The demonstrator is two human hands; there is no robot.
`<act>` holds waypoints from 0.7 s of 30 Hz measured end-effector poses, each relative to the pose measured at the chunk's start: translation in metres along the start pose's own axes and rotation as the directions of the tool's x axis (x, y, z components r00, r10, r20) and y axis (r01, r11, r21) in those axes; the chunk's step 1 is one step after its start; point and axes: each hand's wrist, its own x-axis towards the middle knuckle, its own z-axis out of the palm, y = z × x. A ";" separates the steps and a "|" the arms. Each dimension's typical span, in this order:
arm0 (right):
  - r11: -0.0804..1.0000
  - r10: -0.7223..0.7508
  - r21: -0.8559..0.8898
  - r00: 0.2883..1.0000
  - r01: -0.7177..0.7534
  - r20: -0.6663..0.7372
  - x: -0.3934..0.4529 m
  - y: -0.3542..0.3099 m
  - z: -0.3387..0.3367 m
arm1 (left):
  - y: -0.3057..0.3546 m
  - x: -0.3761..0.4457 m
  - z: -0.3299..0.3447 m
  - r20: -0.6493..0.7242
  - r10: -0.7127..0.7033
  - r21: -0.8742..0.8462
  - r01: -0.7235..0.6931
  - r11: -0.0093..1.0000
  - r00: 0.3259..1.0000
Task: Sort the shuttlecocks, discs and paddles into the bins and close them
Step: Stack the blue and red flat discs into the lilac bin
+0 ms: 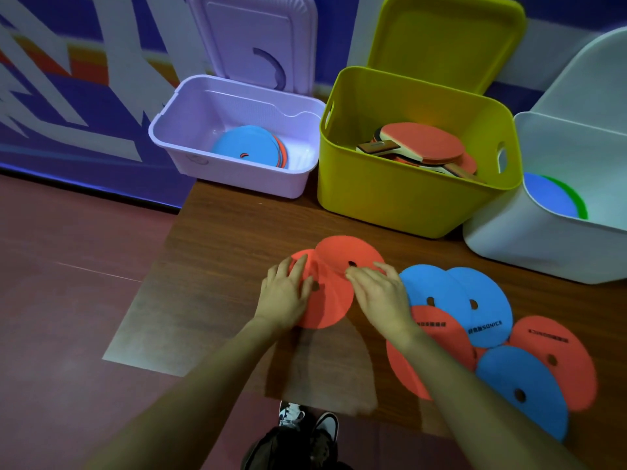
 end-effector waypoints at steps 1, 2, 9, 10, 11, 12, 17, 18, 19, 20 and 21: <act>0.999 -0.021 0.025 1.000 0.021 0.017 -0.005 -0.008 0.003 | -0.002 -0.001 0.000 -0.009 0.004 -0.016 -0.004 1.000 1.000; 0.998 -0.032 0.050 0.998 0.030 0.048 -0.010 -0.016 0.007 | -0.005 -0.003 -0.001 -0.017 0.008 -0.025 -0.009 1.000 1.000; 0.986 0.091 0.114 0.968 -0.121 0.234 -0.025 -0.030 0.027 | -0.034 -0.018 -0.001 0.004 0.025 0.016 -0.025 1.000 1.000; 0.975 0.193 0.064 0.951 -0.215 0.243 -0.023 -0.027 0.028 | -0.032 -0.018 -0.001 -0.004 0.001 0.027 -0.001 1.000 1.000; 0.948 0.306 -0.001 0.916 -0.317 0.260 -0.021 -0.022 0.028 | -0.030 -0.017 -0.001 -0.005 -0.031 0.031 0.031 0.999 0.999; 0.902 0.422 -0.057 0.848 -0.427 0.322 -0.018 -0.018 0.026 | -0.028 -0.016 0.001 -0.006 -0.050 0.027 0.050 0.998 0.999; 0.849 0.443 0.058 0.766 -0.525 0.466 -0.012 -0.020 0.027 | -0.018 -0.013 0.009 -0.006 -0.079 -0.035 0.079 0.996 0.997; 0.839 0.433 0.095 0.763 -0.536 0.480 -0.013 -0.024 0.027 | -0.019 -0.013 0.009 -0.009 -0.095 -0.051 0.094 0.994 0.995; 0.819 0.430 0.137 0.753 -0.558 0.498 -0.013 -0.029 0.025 | -0.020 -0.013 0.009 -0.010 -0.112 -0.063 0.111 0.992 0.994; 0.786 0.439 0.176 0.736 -0.592 0.516 -0.013 -0.031 0.023 | -0.021 -0.014 0.008 -0.014 -0.128 -0.070 0.126 0.990 0.992; 0.759 0.447 0.206 0.725 -0.617 0.525 -0.012 -0.034 0.021 | -0.021 -0.015 0.008 -0.009 -0.144 -0.071 0.143 0.987 0.990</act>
